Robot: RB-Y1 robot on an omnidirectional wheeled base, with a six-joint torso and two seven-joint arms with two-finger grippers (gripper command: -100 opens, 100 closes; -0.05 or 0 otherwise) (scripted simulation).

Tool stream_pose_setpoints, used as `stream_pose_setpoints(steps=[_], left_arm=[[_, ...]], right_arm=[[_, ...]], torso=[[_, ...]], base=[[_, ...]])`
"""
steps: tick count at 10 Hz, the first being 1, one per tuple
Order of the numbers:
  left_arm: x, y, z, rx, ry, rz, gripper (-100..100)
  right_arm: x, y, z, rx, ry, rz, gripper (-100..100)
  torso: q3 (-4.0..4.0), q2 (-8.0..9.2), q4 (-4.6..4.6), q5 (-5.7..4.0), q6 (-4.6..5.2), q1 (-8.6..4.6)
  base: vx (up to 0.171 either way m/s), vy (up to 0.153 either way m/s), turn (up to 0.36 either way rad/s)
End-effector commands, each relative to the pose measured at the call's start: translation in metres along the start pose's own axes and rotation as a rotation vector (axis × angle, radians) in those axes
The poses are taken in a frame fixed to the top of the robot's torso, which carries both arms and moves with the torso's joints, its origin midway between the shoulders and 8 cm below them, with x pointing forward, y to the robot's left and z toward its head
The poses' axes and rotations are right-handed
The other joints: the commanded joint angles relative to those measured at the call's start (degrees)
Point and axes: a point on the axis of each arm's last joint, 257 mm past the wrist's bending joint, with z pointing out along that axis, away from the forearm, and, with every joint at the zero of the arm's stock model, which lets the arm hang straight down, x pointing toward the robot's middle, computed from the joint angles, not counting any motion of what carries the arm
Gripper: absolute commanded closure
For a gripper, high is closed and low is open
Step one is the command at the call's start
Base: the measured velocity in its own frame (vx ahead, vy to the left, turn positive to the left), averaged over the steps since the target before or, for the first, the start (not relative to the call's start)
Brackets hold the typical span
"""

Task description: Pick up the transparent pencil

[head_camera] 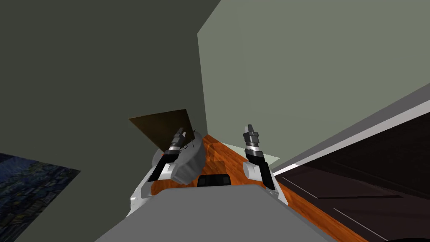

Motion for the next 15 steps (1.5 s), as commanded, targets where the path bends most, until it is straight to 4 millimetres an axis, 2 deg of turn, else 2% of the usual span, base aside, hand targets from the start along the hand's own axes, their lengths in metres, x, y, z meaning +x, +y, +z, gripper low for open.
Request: stream_pose_setpoints(steps=[1, 4, 6, 7, 8, 9, 10, 11, 12, 13, 15], left_arm=[[0.000, 0.023, 0.001, -0.066, 0.025, 0.017, -100], [0.000, 0.046, 0.002, -0.138, 0.045, 0.028, -100], [-0.001, 0.078, 0.002, -0.230, 0.079, 0.051, -100], [0.000, 0.084, 0.000, -0.253, 0.082, 0.052, -100], [-0.002, 0.099, -0.001, -0.297, 0.098, 0.064, -100], [-0.001, 0.103, -0.002, -0.313, 0.100, 0.064, -100], [-0.003, 0.120, -0.005, -0.365, 0.116, 0.076, -100], [-0.003, 0.122, -0.006, -0.374, 0.117, 0.076, -100], [-0.005, 0.138, -0.009, -0.423, 0.133, 0.088, -100], [-0.005, 0.141, -0.010, -0.435, 0.135, 0.088, -100], [-0.010, 0.173, -0.018, -0.534, 0.164, 0.111, -100]], right_arm=[[0.000, 0.000, 0.000, 0.000, 0.000, 0.000, 0], [0.000, 0.000, 0.000, 0.000, 0.000, 0.000, 0], [0.000, 0.000, 0.000, 0.000, 0.000, 0.000, 0], [0.000, 0.000, 0.000, 0.000, 0.000, 0.000, 0], [0.000, 0.000, 0.000, 0.000, 0.000, 0.000, 0], [0.000, 0.000, 0.000, 0.000, 0.000, 0.000, 0], [0.000, 0.000, 0.000, 0.000, 0.000, 0.000, 0], [0.000, 0.000, 0.000, 0.000, 0.000, 0.000, 0], [0.000, 0.000, 0.000, 0.000, 0.000, 0.000, 0], [0.000, 0.000, 0.000, 0.000, 0.000, 0.000, 0], [0.000, 0.000, 0.000, 0.000, 0.000, 0.000, 0]], torso=[[0.00, 0.00, 0.00, 0.00, 0.00, 0.00], [0.01, 0.01, 0.00, 0.01, -0.01, 0.02], [-0.01, -0.03, 0.00, 0.00, 0.00, 0.01], [-0.02, -0.03, -0.01, 0.01, -0.01, 0.03], [-0.02, -0.04, -0.01, 0.01, -0.02, 0.02], [-0.02, -0.04, -0.01, 0.00, -0.01, 0.00], [-0.03, -0.06, -0.01, 0.00, -0.03, -0.01], [-0.04, -0.08, -0.02, 0.00, 0.00, -0.02], [-0.04, -0.08, -0.02, 0.00, -0.03, -0.03], [-0.05, -0.09, -0.02, -0.01, -0.01, -0.02], [-0.07, -0.12, -0.03, 0.00, 0.00, -0.04]], base=[[-0.019, 0.033, -0.118], [-0.013, 0.023, -0.061], [-0.005, 0.023, -0.115], [-0.004, 0.022, -0.072], [-0.002, 0.020, -0.109], [0.001, 0.017, -0.052], [0.005, 0.013, -0.124], [0.005, 0.013, -0.055], [0.014, 0.015, -0.113], [0.011, 0.015, -0.056], [0.021, 0.011, -0.165]])
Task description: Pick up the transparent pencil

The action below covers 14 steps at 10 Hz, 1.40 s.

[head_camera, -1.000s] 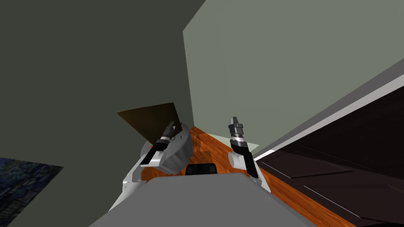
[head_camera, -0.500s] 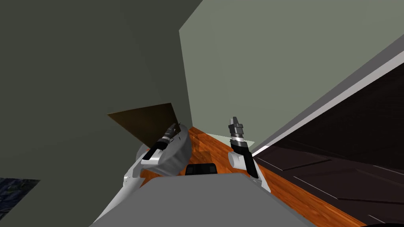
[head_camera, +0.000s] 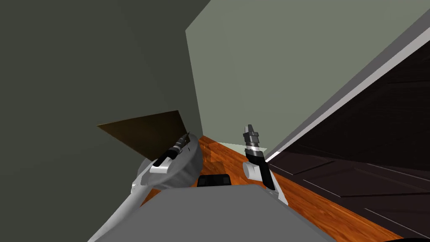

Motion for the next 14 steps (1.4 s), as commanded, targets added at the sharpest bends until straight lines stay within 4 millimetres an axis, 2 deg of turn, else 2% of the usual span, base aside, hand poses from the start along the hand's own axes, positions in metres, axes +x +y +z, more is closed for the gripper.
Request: stream_pose_setpoints(steps=[1, 2, 3, 4, 5, 6, 7, 8, 9, 10, 11, 12, 13, 14], left_arm=[[0.003, 0.016, 0.001, -0.055, 0.014, 0.007, -100], [0.001, 0.031, 0.003, -0.098, 0.026, 0.016, -100], [0.002, 0.036, 0.002, -0.118, 0.030, 0.017, -100], [0.000, 0.052, 0.003, -0.166, 0.042, 0.025, -100], [0.001, 0.056, 0.002, -0.182, 0.045, 0.025, -100], [-0.001, 0.072, 0.002, -0.231, 0.058, 0.033, -100], [0.000, 0.076, 0.001, -0.247, 0.061, 0.033, -100], [-0.002, 0.093, -0.001, -0.301, 0.073, 0.040, -100], [-0.002, 0.096, -0.002, -0.311, 0.075, 0.040, -100], [-0.004, 0.113, -0.005, -0.365, 0.087, 0.046, -100], [-0.003, 0.116, -0.006, -0.376, 0.089, 0.046, -100], [-0.006, 0.132, -0.010, -0.427, 0.100, 0.051, -100], [-0.005, 0.135, -0.012, -0.440, 0.103, 0.051, -100], [-0.008, 0.153, -0.018, -0.499, 0.114, 0.056, -100]], right_arm=[[0.000, 0.000, 0.000, 0.000, 0.000, 0.000, 0], [0.000, 0.000, 0.000, 0.000, 0.000, 0.000, 0], [0.000, 0.000, 0.000, 0.000, 0.000, 0.000, 0], [0.000, 0.000, 0.000, 0.000, 0.000, 0.000, 0], [0.000, 0.000, 0.000, 0.000, 0.000, 0.000, 0], [0.000, 0.000, 0.000, 0.000, 0.000, 0.000, 0], [0.000, 0.000, 0.000, 0.000, 0.000, 0.000, 0], [0.000, 0.000, 0.000, 0.000, 0.000, 0.000, 0], [0.000, 0.000, 0.000, 0.000, 0.000, 0.000, 0], [0.000, 0.000, 0.000, 0.000, 0.000, 0.000, 0], [0.000, 0.000, 0.000, 0.000, 0.000, 0.000, 0], [0.000, 0.000, 0.000, 0.000, 0.000, 0.000, 0], [0.000, 0.000, 0.000, 0.000, 0.000, 0.000, 0], [0.000, 0.000, 0.000, 0.000, 0.000, 0.000, 0]], torso=[[0.00, 0.00, 0.00, 0.00, 0.00, 0.00], [0.01, 0.02, 0.00, 0.00, -0.03, 0.00], [0.02, 0.03, 0.01, 0.00, -0.01, -0.01], [0.02, 0.04, 0.01, 0.00, -0.03, -0.02], [0.01, 0.02, 0.01, 0.00, 0.00, -0.01], [0.02, 0.04, 0.01, 0.00, -0.03, -0.02], [0.01, 0.02, 0.00, 0.00, -0.01, -0.03], [0.01, 0.02, 0.00, -0.01, -0.03, -0.02], [0.01, 0.02, 0.00, 0.00, -0.01, -0.02], [0.02, 0.04, 0.01, 0.00, -0.04, -0.01], [0.02, 0.03, 0.01, 0.00, -0.01, 0.00], [0.03, 0.05, 0.01, 0.00, -0.05, -0.01], [0.03, 0.06, 0.01, 0.00, -0.02, -0.01], [0.04, 0.08, 0.02, 0.00, -0.04, -0.01]], base=[[0.019, 0.017, -0.047], [0.017, 0.015, -0.111], [0.015, 0.013, -0.072], [0.019, 0.012, -0.138], [0.016, 0.014, -0.065], [0.022, 0.011, -0.116], [0.021, 0.012, -0.062], [0.021, 0.015, -0.119], [0.015, 0.018, -0.068], [0.017, 0.018, -0.135], [0.014, 0.018, -0.051], [0.009, 0.018, -0.074], [0.005, 0.019, -0.067], [0.009, 0.025, -0.119]])
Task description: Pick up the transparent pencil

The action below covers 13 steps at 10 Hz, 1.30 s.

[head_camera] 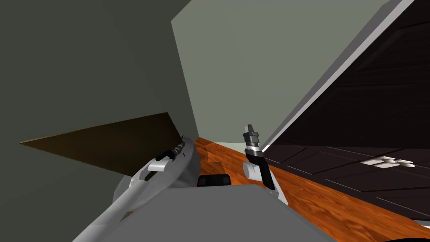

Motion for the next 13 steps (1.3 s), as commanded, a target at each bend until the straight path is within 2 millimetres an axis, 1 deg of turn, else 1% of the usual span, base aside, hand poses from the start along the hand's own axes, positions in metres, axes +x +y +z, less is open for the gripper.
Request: stream_pose_setpoints(steps=[1, 2, 3, 5, 6, 8, 9, 11, 13], left_arm=[[0.002, 0.011, 0.001, -0.038, 0.009, 0.002, -100], [0.001, 0.031, 0.001, -0.098, 0.021, 0.005, -100], [0.001, 0.031, 0.001, -0.101, 0.021, 0.005, -100], [-0.002, 0.067, 0.000, -0.208, 0.042, 0.010, -100], [-0.001, 0.070, -0.001, -0.218, 0.044, 0.010, -100], [-0.004, 0.101, -0.005, -0.312, 0.062, 0.012, -100], [-0.003, 0.103, -0.006, -0.322, 0.065, 0.012, -100], [-0.005, 0.131, -0.013, -0.409, 0.081, 0.011, -100], [-0.006, 0.153, -0.020, -0.480, 0.095, 0.009, -100]], right_arm=[[0.000, 0.000, 0.000, 0.000, 0.000, 0.000, 0], [0.000, 0.000, 0.000, 0.000, 0.000, 0.000, 0], [0.000, 0.000, 0.000, 0.000, 0.000, 0.000, 0], [0.000, 0.000, 0.000, 0.000, 0.000, 0.000, 0], [0.000, 0.000, 0.000, 0.000, 0.000, 0.000, 0], [0.000, 0.000, 0.000, 0.000, 0.000, 0.000, 0], [0.000, 0.000, 0.000, 0.000, 0.000, 0.000, 0], [0.000, 0.000, 0.000, 0.000, 0.000, 0.000, 0], [0.000, 0.000, 0.000, 0.000, 0.000, 0.000, 0]], torso=[[0.00, 0.00, 0.00, 0.00, 0.00, 0.00], [0.00, 0.00, 0.00, 0.00, -0.02, -0.01], [-0.01, -0.01, 0.00, 0.00, 0.00, 0.00], [0.00, 0.01, 0.00, 0.00, 0.00, -0.03], [-0.01, -0.01, 0.00, 0.00, 0.00, 0.02], [-0.03, -0.05, -0.01, 0.01, 0.00, 0.00], [-0.04, -0.07, -0.01, 0.00, -0.01, 0.01], [-0.04, -0.08, -0.01, -0.01, -0.01, -0.04], [-0.10, -0.18, -0.04, 0.00, 0.00, -0.04]], base=[[0.009, 0.025, -0.058], [0.012, 0.025, -0.098], [0.007, 0.021, -0.060], [0.009, 0.026, -0.132], [0.014, 0.034, -0.048], [0.023, 0.026, -0.130], [0.024, 0.023, -0.036], [0.035, 0.016, -0.110], [0.057, 0.021, -0.137]])
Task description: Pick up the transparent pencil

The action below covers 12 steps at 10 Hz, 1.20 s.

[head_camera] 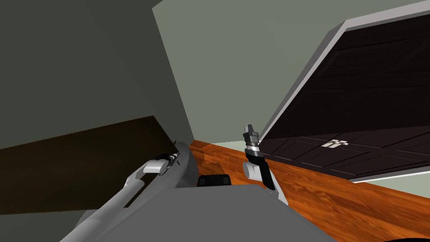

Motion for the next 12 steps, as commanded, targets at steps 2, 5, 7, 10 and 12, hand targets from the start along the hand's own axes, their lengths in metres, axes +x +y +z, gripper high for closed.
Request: stream_pose_setpoints(steps=[2, 5, 7, 10, 12], left_arm=[[0.000, 0.028, 0.002, -0.078, 0.016, -0.004, -100], [0.000, 0.037, 0.003, -0.104, 0.020, -0.005, -100], [0.004, 0.043, 0.009, -0.109, 0.018, -0.013, -100], [0.009, 0.048, 0.014, -0.112, 0.017, -0.018, -100], [0.009, 0.048, 0.014, -0.111, 0.016, -0.018, 100]], right_arm=[[0.000, 0.000, 0.000, 0.000, 0.000, 0.000, 0], [0.000, 0.000, 0.000, 0.000, 0.000, 0.000, 0], [0.000, 0.000, 0.000, 0.000, 0.000, 0.000, 0], [0.000, 0.000, 0.000, 0.000, 0.000, 0.000, 0], [0.000, 0.000, 0.000, 0.000, 0.000, 0.000, 0]], torso=[[0.00, 0.00, 0.00, 0.00, -0.01, 0.02], [0.05, 0.10, 0.02, -0.01, -0.02, -0.03], [0.11, 0.20, 0.04, -0.02, -0.02, -0.09], [0.08, 0.14, 0.03, 0.01, -0.02, 0.06], [0.11, 0.20, 0.04, -0.02, -0.03, -0.07]], base=[[0.056, 0.024, -0.100], [0.027, 0.013, -0.039], [0.004, 0.009, -0.024], [0.017, 0.032, -0.042], [-0.002, 0.001, 0.006]])
